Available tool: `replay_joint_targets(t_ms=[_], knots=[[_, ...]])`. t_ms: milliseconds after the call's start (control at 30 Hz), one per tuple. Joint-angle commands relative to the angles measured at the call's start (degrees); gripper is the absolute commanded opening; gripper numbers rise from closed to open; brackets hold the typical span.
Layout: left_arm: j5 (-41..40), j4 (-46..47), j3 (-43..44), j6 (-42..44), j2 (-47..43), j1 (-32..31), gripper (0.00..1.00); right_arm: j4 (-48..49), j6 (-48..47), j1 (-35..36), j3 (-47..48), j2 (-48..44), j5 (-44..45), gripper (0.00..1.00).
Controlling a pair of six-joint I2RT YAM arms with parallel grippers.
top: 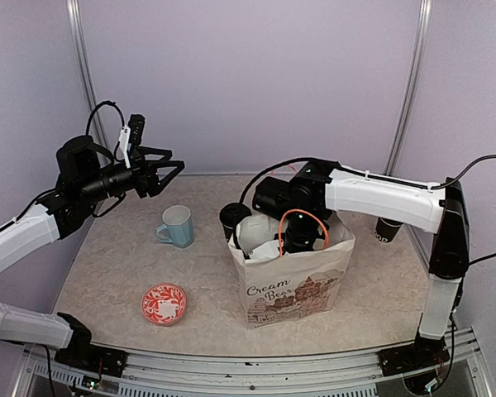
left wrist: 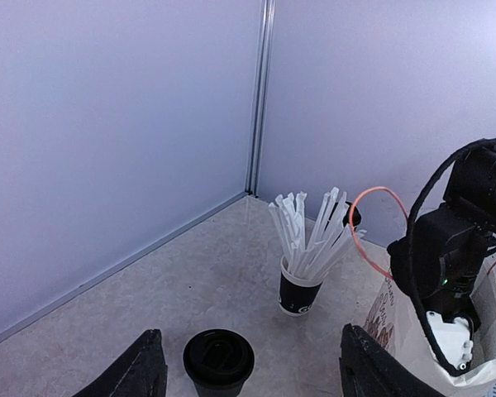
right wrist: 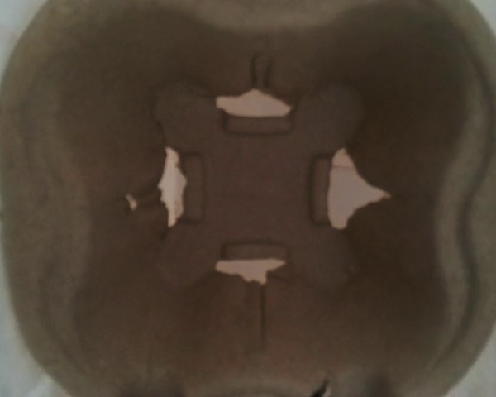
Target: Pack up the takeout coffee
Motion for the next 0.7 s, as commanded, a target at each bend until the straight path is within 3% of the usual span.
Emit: replay_joint_targets(t_ms=[0, 200, 433, 567, 667], knots=[[1.2, 1.4, -0.4, -0.9, 0.3, 0.0, 0.70, 0.4, -0.2, 0.5, -3.3, 0.7, -2.7, 0.29], [0.9, 1.6, -0.5, -1.0, 1.0, 0.0, 0.70, 2.2, -0.6, 0.5, -4.9, -0.6, -1.7, 0.34], [0.5, 0.0, 0.9, -1.5, 3.3, -0.8, 0.72, -0.1, -1.4, 0.5, -4.0, -3.4, -5.5, 0.52], [-1.3, -6.6, 5.6, 1.6, 4.9, -6.0, 0.77, -1.5, -2.2, 0.6, -0.5, -5.9, -6.3, 0.62], [-3.3, -12.0, 10.5, 4.2, 7.2, -11.6, 0.78, -1.4, -3.3, 0.6, 1.2, -8.2, -5.9, 0.64]])
